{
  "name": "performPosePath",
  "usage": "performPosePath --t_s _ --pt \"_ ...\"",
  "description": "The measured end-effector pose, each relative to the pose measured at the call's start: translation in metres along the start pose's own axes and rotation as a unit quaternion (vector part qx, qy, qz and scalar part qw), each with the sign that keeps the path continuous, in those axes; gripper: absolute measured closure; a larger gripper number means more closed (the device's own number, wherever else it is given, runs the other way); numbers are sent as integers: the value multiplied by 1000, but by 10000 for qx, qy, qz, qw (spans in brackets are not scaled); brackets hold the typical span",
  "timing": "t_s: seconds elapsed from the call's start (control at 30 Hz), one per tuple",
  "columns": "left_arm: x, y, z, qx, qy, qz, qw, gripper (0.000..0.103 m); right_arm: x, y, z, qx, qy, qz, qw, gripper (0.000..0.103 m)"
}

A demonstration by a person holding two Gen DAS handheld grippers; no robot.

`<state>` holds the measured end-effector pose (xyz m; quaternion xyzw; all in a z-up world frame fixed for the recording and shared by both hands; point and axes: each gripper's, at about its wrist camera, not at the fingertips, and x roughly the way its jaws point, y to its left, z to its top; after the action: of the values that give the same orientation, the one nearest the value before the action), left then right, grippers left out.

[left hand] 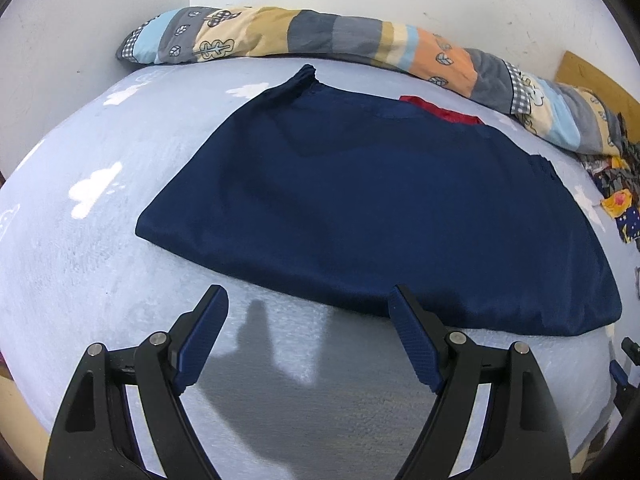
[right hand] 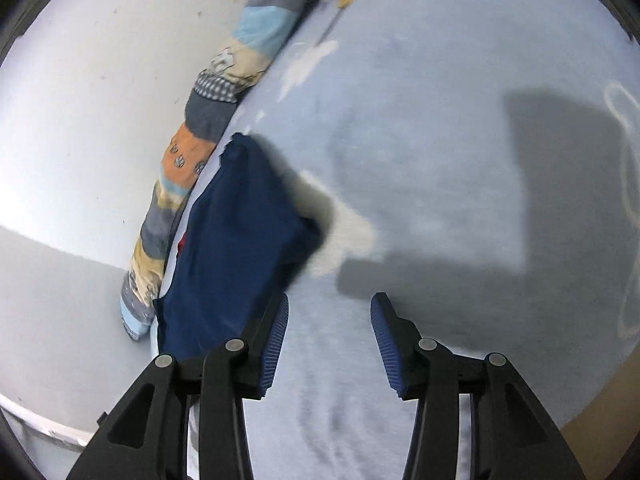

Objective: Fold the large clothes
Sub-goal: 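Move the right tool to the shirt's side edge and grasp it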

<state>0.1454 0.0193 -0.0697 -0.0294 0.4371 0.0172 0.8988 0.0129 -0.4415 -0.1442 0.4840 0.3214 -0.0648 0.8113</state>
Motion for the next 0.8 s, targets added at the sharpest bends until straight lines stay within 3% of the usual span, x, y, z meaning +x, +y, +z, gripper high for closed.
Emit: performPosePath --t_s 0.5,0.8 --pt "8 -4 0 73 139 25 9999 20 42 28 21 -128 130 252 9995 56" --pt "10 -9 1 140 155 -70 9998 20 94 37 46 140 361 804 9960 56"
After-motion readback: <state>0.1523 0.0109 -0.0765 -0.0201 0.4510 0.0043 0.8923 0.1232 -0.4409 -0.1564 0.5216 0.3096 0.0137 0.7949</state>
